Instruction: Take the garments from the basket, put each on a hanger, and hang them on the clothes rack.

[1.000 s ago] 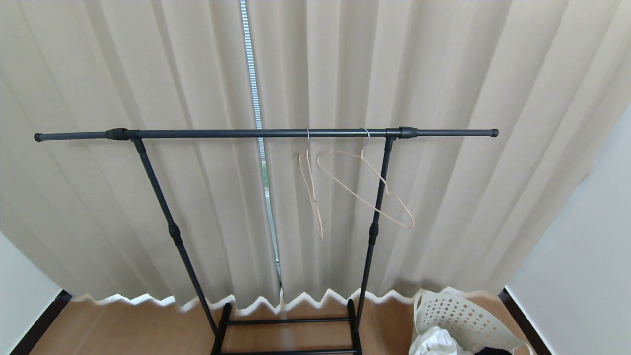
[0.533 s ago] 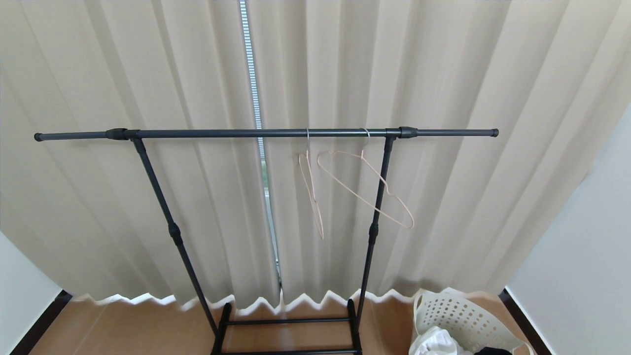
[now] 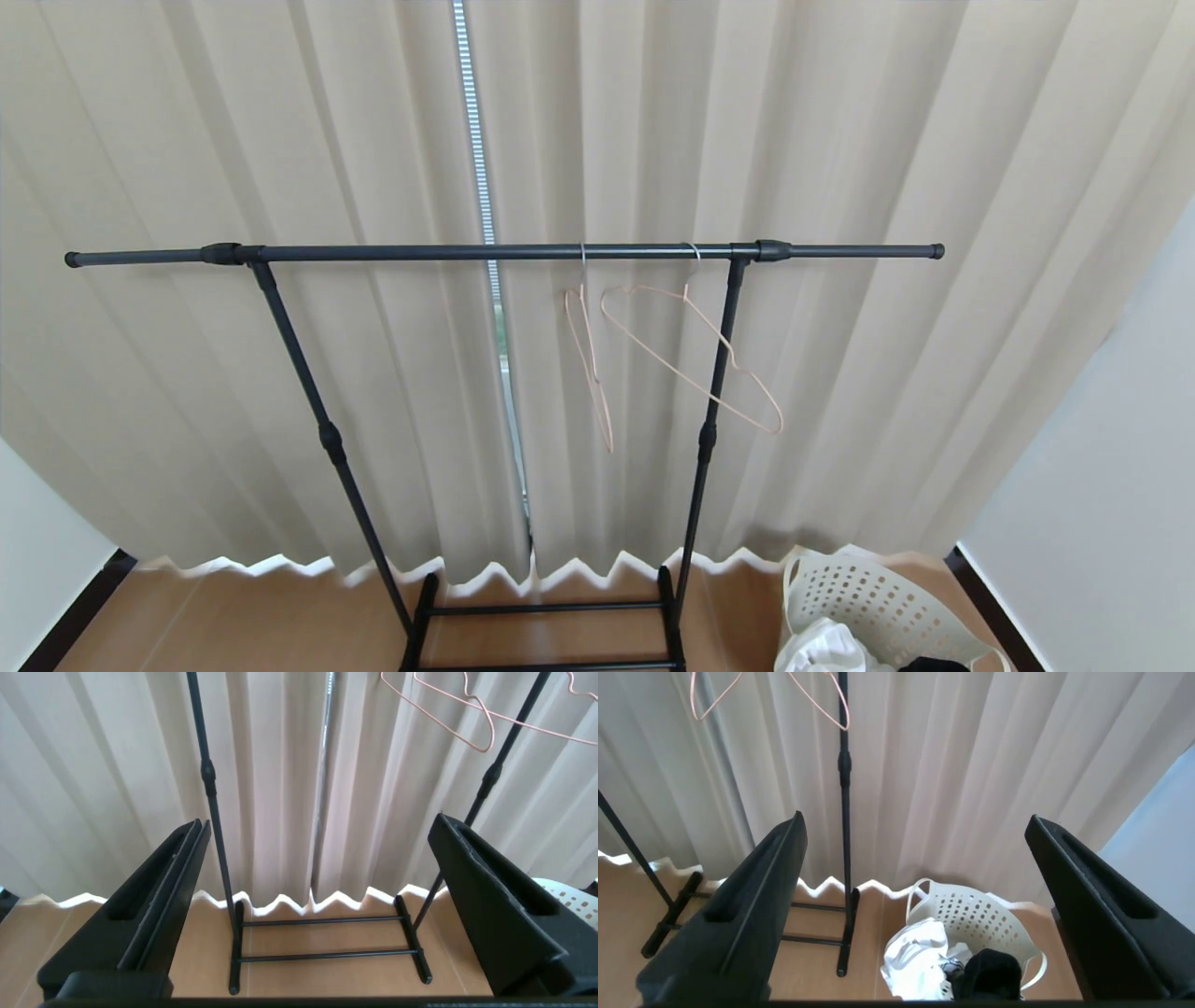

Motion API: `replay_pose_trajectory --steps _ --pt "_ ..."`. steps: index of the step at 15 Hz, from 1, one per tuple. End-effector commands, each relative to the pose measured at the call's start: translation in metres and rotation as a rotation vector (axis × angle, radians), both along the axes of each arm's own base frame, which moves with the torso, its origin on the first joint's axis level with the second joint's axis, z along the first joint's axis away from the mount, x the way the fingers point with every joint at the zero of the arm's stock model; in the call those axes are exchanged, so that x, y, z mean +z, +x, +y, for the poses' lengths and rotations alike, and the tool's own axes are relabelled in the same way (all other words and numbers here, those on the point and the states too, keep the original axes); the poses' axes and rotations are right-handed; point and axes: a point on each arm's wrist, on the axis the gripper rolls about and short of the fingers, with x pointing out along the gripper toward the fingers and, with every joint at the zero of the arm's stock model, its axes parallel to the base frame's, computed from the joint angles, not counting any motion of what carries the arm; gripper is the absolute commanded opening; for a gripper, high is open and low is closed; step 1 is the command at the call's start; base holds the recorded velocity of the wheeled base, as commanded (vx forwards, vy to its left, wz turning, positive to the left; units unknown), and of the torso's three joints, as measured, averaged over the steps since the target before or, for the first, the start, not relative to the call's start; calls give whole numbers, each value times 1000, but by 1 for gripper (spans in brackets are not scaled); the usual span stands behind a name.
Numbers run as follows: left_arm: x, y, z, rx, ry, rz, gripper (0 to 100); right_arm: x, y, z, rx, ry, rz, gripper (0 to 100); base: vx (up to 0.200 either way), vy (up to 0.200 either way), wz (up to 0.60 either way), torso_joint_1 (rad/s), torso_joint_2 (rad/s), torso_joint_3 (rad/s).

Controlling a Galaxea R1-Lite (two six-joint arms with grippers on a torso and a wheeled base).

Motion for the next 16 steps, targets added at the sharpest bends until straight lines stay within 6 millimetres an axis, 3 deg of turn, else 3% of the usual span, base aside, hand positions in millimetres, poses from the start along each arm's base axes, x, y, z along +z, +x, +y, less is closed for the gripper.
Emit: replay_pose_trajectory --steps 1,10,16 --pt "0 0 0 1 -1 1 100 0 0 1 25 -4 -1 100 0 0 0 0 0 0" --pt "0 0 0 3 3 1 100 0 0 1 31 2 0 100 0 0 0 0 0 0" --pt "0 0 0 -18 3 1 100 0 0 1 32 4 0 100 0 0 0 -132 300 166"
